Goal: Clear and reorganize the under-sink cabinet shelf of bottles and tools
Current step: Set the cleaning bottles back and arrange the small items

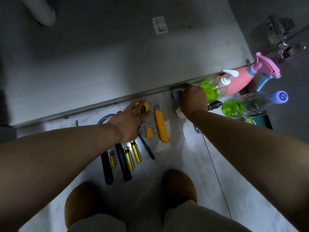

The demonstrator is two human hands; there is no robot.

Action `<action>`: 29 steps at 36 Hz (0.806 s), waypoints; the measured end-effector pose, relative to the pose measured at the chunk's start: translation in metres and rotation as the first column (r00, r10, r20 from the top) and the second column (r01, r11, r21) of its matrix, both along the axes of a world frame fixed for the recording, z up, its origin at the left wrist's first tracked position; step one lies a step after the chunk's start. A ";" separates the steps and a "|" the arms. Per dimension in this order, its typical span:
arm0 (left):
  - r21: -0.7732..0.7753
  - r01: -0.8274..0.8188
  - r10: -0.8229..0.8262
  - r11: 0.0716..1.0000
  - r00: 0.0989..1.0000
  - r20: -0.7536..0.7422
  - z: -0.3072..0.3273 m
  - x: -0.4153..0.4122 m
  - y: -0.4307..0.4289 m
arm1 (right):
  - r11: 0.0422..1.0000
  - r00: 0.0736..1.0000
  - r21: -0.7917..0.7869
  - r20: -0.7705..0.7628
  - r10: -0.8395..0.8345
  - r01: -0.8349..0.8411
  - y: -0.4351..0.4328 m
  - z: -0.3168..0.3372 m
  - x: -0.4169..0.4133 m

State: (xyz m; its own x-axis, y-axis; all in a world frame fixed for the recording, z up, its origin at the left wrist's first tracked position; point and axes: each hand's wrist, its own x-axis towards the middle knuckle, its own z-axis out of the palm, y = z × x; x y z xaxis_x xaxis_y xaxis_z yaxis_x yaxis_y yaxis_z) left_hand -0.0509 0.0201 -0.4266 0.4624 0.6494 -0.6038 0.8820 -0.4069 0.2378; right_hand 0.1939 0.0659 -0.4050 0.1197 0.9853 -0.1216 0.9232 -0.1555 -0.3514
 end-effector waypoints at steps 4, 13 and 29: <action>-0.008 0.010 -0.010 1.000 1.000 0.010 -0.002 -0.003 0.002 | 0.996 0.996 0.080 -0.085 -0.028 0.035 -0.025 0.004 0.002; 0.000 0.004 -0.004 1.000 1.000 0.022 0.004 -0.003 0.000 | 0.999 1.000 -0.047 -0.025 0.005 -0.006 -0.067 -0.020 0.005; 0.227 0.148 -0.135 0.963 0.988 -0.070 0.023 -0.009 -0.015 | 0.947 0.966 -0.192 -0.077 0.246 -0.256 -0.103 -0.016 -0.027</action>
State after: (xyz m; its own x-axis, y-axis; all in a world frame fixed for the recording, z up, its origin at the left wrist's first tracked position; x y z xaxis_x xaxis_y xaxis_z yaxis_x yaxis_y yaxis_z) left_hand -0.0596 0.0052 -0.4036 0.5305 0.7046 -0.4713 0.8205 -0.5665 0.0766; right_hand 0.1668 -0.0371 -0.4206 -0.1401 0.9377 -0.3178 0.9229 0.0074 -0.3850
